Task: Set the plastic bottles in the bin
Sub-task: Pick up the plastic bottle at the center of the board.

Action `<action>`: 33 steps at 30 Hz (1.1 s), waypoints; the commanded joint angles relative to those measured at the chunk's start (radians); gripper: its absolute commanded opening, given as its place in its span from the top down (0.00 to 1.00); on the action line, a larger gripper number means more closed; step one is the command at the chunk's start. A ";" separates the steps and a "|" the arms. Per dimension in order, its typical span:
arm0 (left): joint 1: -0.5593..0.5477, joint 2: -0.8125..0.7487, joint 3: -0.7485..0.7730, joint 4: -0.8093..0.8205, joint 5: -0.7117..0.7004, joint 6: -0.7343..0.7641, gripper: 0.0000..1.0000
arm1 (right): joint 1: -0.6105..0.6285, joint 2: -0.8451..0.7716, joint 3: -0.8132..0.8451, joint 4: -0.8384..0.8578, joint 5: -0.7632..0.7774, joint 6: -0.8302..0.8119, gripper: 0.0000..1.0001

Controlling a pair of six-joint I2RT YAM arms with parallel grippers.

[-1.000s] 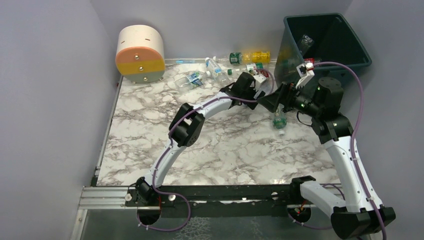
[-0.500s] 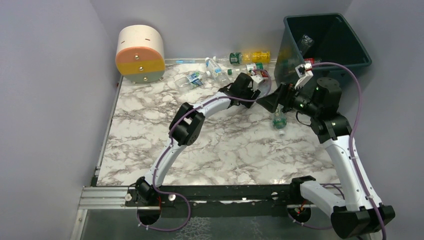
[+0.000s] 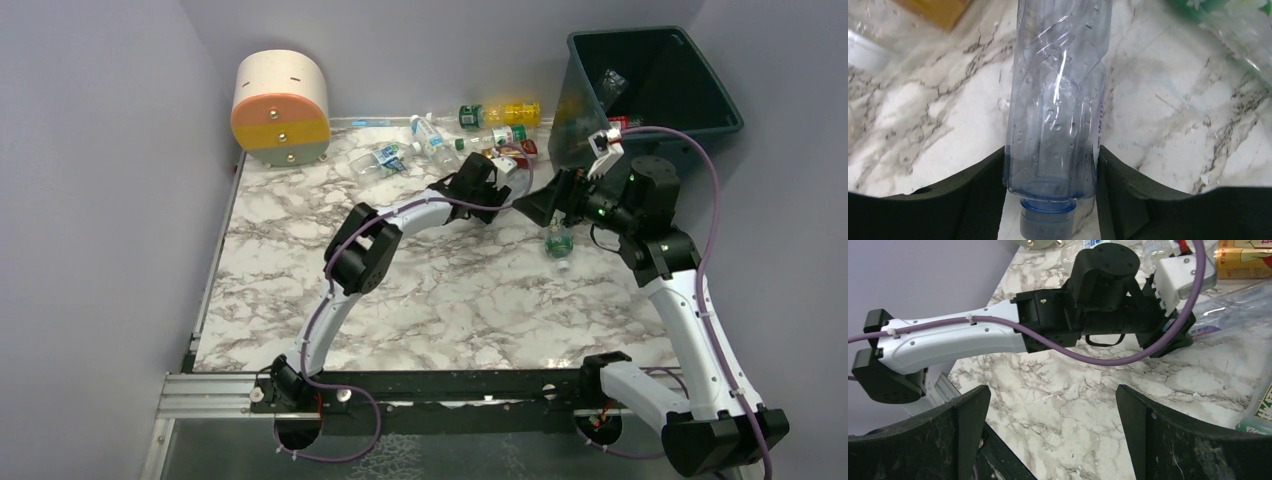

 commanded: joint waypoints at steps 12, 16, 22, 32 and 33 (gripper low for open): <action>0.013 -0.435 -0.481 0.157 -0.016 -0.146 0.43 | 0.004 0.028 -0.007 0.037 -0.011 -0.012 0.01; 0.021 -0.555 -0.616 0.168 0.033 -0.255 0.43 | 0.005 0.038 0.001 0.037 -0.010 -0.013 0.01; 0.027 -0.769 -0.805 0.207 0.136 -0.372 0.43 | 0.004 0.046 -0.019 0.074 -0.047 0.027 0.01; 0.045 -1.125 -0.988 0.242 0.237 -0.505 0.42 | 0.005 0.028 -0.156 0.229 -0.179 0.140 0.01; 0.046 -1.147 -0.998 0.245 0.243 -0.514 0.42 | 0.005 0.024 -0.180 0.256 -0.199 0.160 0.01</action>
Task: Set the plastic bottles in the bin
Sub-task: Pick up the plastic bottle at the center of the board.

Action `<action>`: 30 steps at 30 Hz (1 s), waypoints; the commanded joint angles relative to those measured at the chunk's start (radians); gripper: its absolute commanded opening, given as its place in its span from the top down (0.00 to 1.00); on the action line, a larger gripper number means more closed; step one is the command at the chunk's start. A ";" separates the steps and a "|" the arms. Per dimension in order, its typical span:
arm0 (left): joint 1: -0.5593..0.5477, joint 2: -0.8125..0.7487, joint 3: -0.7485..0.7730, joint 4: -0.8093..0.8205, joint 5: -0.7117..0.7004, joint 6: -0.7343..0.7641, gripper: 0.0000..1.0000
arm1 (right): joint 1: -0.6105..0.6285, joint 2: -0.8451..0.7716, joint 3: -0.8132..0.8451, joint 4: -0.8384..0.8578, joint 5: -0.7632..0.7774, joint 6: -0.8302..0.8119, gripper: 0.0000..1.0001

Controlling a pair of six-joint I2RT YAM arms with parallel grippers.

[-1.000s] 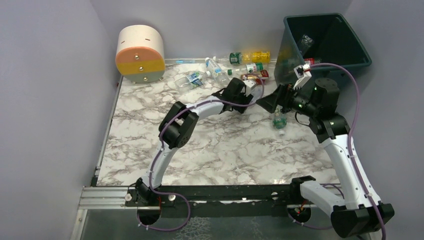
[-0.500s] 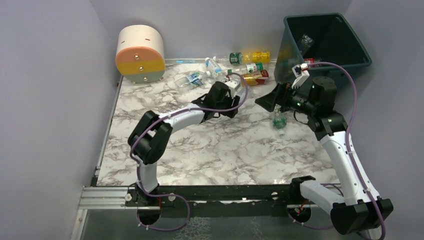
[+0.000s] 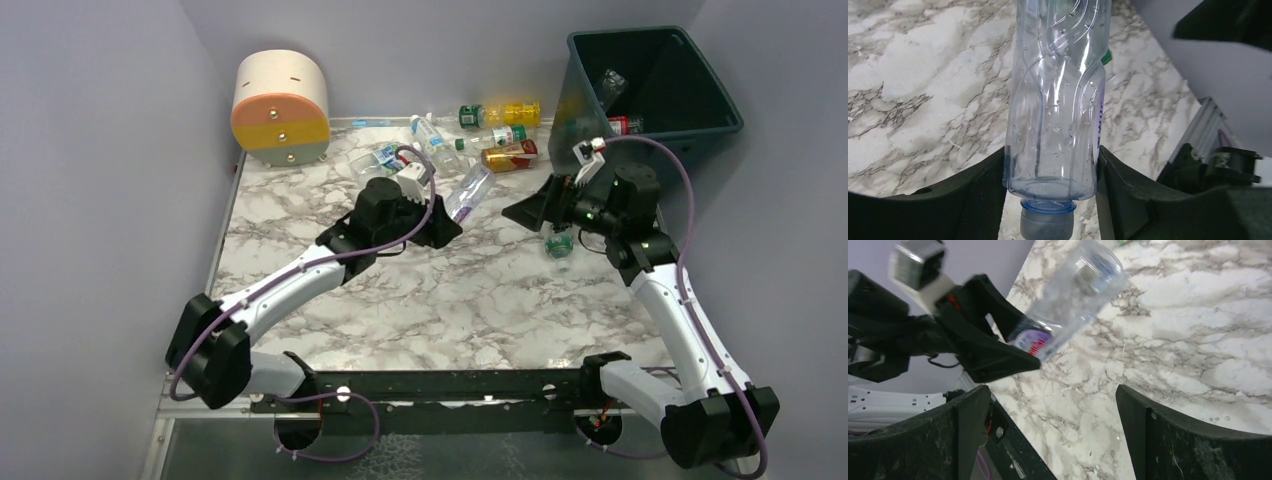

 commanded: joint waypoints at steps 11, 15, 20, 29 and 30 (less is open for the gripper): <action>0.007 -0.196 -0.092 0.109 0.102 -0.142 0.41 | 0.005 -0.071 -0.203 0.401 -0.154 0.266 0.01; 0.007 -0.187 -0.102 0.124 0.101 -0.147 0.41 | 0.005 -0.032 -0.204 0.470 -0.138 0.310 0.01; 0.007 -0.187 -0.110 0.126 0.099 -0.144 0.41 | 0.014 0.042 -0.201 0.530 -0.131 0.357 0.01; 0.007 -0.185 -0.126 0.134 0.093 -0.144 0.41 | 0.105 0.140 -0.175 0.620 -0.062 0.392 0.00; 0.007 -0.182 -0.127 0.135 0.093 -0.144 0.41 | 0.119 0.150 -0.168 0.629 -0.054 0.395 0.00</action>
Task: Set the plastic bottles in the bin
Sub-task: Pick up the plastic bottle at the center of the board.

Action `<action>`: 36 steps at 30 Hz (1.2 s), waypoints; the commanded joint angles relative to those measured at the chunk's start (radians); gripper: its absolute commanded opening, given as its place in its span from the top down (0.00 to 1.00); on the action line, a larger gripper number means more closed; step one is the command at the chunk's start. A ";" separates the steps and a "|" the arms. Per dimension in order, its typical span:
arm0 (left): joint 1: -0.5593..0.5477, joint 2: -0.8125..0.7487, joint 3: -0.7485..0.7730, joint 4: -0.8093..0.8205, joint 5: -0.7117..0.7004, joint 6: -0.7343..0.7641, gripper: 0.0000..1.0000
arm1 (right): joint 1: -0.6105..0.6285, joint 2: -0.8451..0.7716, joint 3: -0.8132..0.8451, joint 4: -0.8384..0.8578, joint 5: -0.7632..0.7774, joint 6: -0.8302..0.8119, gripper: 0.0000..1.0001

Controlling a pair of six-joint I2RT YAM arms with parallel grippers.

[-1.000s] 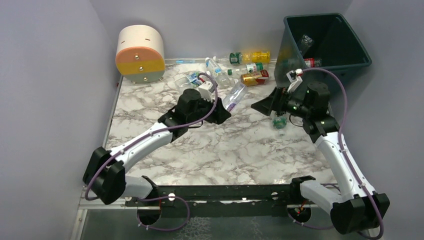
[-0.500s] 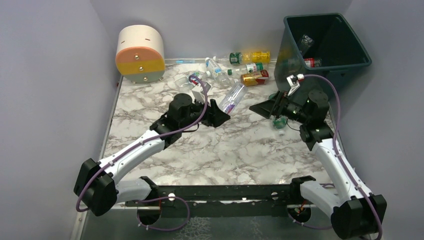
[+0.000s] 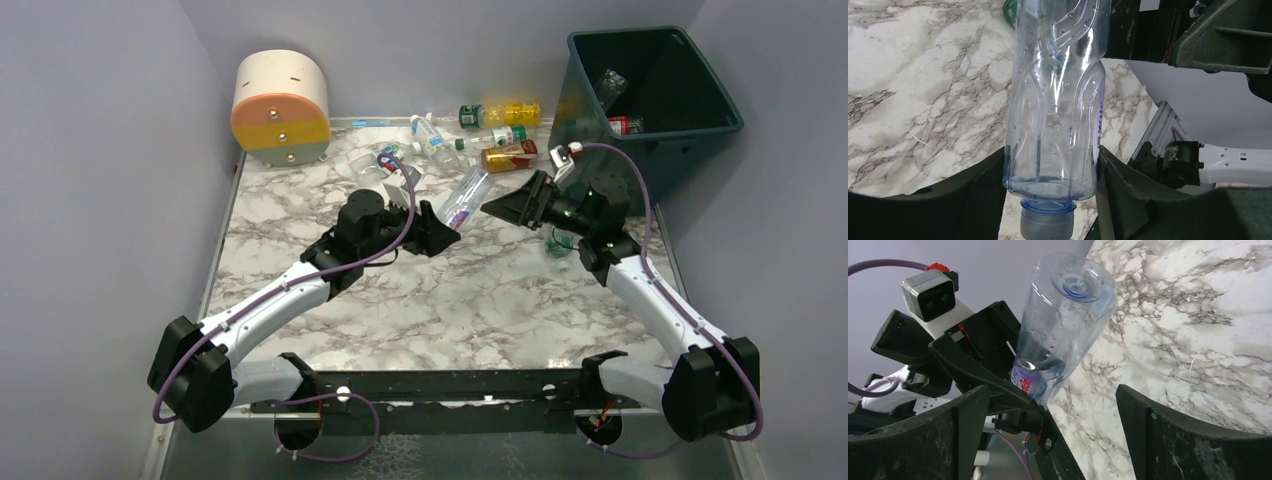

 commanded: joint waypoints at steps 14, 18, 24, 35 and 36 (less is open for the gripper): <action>0.004 0.006 -0.026 0.059 0.027 -0.018 0.41 | 0.136 0.161 0.125 0.127 0.160 0.036 0.02; 0.004 0.003 -0.028 0.067 0.032 -0.024 0.41 | 0.146 0.198 0.146 0.124 0.177 0.030 0.04; 0.005 0.008 -0.025 0.069 0.042 -0.026 0.41 | 0.150 0.233 0.160 0.137 0.184 0.027 0.09; 0.005 0.037 -0.013 0.075 0.088 -0.026 0.37 | 0.155 0.256 0.152 0.167 0.178 0.031 0.31; 0.005 0.040 -0.010 0.076 0.092 -0.026 0.35 | 0.156 0.256 0.152 0.168 0.177 0.030 0.35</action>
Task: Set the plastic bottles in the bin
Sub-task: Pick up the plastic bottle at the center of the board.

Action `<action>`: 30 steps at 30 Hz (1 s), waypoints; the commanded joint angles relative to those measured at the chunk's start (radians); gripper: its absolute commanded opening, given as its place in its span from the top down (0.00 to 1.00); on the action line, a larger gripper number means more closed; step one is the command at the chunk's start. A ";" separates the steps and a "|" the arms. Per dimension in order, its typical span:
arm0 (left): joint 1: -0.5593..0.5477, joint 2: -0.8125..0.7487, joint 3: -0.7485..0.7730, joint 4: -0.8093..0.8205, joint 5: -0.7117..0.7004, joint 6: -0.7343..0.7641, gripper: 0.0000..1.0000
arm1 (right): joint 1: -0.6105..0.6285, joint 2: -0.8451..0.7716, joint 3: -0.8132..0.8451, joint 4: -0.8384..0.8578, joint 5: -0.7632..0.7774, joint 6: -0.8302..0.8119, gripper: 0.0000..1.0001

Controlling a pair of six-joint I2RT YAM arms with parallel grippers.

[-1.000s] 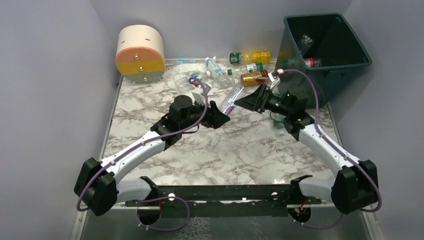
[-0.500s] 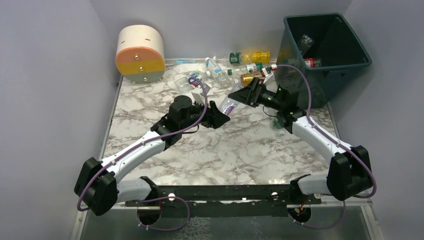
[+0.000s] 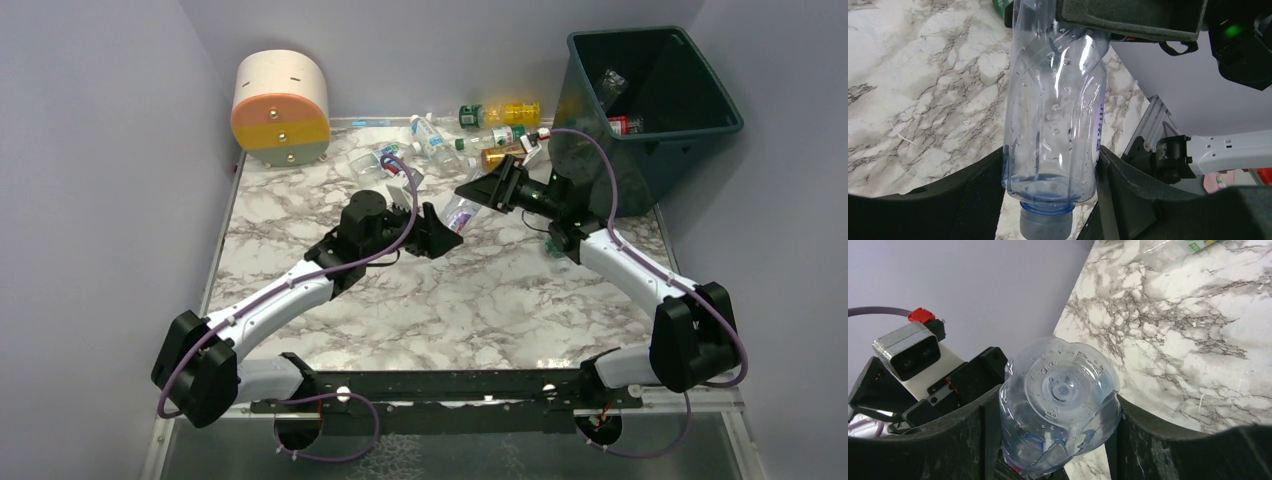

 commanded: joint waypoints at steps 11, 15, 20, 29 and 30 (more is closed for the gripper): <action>0.000 0.020 0.066 -0.042 0.021 0.019 0.01 | 0.007 -0.022 0.049 -0.035 0.061 -0.077 0.41; 0.000 0.004 0.113 -0.098 -0.001 0.049 0.01 | 0.007 -0.032 0.094 -0.112 0.104 -0.135 0.41; 0.000 -0.034 0.161 -0.153 -0.019 0.077 0.01 | 0.006 -0.039 0.213 -0.250 0.196 -0.248 0.41; 0.001 -0.088 0.178 -0.201 -0.046 0.103 0.01 | -0.019 0.006 0.506 -0.465 0.371 -0.477 0.41; 0.002 -0.093 0.174 -0.202 -0.048 0.104 0.01 | -0.026 0.012 0.540 -0.484 0.396 -0.503 0.40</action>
